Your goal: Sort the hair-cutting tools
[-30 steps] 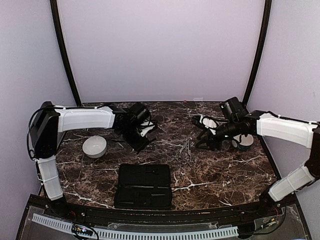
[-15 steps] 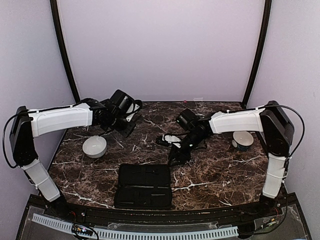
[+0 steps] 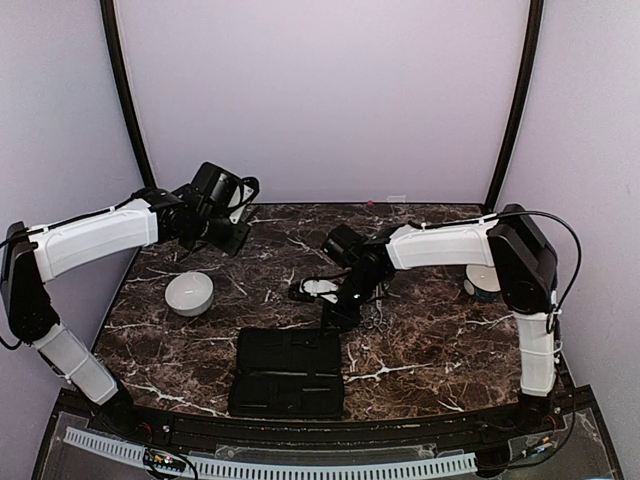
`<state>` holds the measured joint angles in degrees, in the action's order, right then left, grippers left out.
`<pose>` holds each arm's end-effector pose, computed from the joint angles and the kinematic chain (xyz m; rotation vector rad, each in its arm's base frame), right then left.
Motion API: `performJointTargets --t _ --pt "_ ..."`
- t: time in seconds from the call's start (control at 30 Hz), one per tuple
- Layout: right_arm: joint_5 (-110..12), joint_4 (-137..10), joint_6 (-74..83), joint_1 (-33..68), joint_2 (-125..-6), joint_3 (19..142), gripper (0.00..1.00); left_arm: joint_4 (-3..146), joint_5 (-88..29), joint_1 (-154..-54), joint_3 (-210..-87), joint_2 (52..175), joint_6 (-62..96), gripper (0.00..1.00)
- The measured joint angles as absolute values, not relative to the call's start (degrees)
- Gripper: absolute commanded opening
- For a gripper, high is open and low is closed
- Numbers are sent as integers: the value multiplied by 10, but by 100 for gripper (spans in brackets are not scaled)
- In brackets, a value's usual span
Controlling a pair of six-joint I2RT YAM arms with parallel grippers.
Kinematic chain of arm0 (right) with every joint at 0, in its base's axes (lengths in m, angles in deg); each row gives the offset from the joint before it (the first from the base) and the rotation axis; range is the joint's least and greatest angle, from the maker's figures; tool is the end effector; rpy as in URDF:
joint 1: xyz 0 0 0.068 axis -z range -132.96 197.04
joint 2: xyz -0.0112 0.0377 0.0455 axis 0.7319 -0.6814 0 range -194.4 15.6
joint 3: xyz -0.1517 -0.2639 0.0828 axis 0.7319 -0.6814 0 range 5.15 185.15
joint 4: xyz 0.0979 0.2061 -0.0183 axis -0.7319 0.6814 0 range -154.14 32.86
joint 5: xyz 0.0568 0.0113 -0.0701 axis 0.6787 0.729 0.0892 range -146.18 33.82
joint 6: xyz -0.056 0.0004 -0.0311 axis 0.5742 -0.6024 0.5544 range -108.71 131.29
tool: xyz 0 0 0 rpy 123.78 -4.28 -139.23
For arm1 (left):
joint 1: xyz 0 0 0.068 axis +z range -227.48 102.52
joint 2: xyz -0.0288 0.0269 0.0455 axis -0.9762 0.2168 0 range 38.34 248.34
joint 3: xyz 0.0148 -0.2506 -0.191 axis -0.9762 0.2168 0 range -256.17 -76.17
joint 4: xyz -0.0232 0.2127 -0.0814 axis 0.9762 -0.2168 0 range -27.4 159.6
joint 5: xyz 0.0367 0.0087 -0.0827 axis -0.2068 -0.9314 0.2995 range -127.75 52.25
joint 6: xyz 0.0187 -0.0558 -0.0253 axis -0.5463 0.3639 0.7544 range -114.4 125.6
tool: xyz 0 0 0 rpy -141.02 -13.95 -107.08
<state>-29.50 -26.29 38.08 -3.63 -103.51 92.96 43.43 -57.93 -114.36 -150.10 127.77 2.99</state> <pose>0.2504 0.3409 0.2141 -1.8391 2.0987 0.7528 0.2704 -0.1815 0.3428 0.5881 2.1677 0.0848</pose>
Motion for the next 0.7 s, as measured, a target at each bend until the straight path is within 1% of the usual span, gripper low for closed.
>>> performJointTargets --t 0.13,0.27,0.4,0.5,0.6,0.7 --pt "-323 -247 381 -41 -1046 930 13 442 -578 -1138 -1499 1256 28 0" --pt "-347 -243 383 -41 -1046 930 5 445 -570 -1137 -1498 1253 26 0" --pt "-370 -245 386 -41 -1039 922 0 458 -544 -1137 -1484 1251 12 0" --pt "-384 -245 388 -41 -1033 919 0 467 -508 -1140 -1461 1236 -1 0" --pt "-400 -245 393 -40 -1028 919 0 468 -429 -1144 -1440 1204 -9 0" --pt "-406 -234 398 -35 -1024 922 0 468 -336 -1150 -1404 1143 -16 0"
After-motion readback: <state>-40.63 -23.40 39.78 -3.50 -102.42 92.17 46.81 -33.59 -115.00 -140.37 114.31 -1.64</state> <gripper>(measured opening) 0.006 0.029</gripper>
